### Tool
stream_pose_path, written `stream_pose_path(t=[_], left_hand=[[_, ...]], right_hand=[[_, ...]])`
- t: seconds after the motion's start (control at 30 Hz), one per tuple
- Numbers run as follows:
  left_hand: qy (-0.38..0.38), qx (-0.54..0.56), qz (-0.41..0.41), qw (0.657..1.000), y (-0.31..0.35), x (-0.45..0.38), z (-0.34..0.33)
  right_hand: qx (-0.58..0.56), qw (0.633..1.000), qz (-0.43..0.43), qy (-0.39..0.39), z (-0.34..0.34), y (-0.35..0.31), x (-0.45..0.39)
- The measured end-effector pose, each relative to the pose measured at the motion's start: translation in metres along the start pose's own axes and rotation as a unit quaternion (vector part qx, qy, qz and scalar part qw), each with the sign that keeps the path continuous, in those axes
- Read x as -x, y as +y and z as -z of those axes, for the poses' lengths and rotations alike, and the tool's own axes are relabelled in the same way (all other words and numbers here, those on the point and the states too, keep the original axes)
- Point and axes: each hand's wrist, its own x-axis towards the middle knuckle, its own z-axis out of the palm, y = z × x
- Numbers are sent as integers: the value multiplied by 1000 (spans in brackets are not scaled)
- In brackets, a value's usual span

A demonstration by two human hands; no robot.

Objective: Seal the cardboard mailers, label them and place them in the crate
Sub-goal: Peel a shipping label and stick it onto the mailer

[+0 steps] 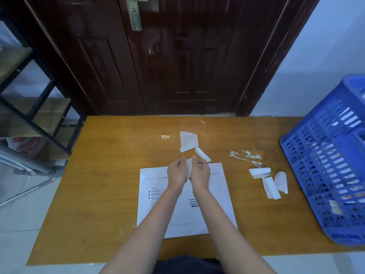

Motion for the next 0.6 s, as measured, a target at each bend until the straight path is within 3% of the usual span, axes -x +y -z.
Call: stream_pose_path(t=[0.17, 0.4, 0.6], left_hand=[[10, -16, 2, 1000, -5, -5, 8], [57, -11, 38, 998, -16, -12, 30], [39, -2, 77, 996, -14, -16, 40]], right_hand=[[-56, 998, -28, 9, 10, -3, 1], [-23, 999, -22, 34, 25, -2, -7], [7, 1000, -17, 8, 37, -5, -9]])
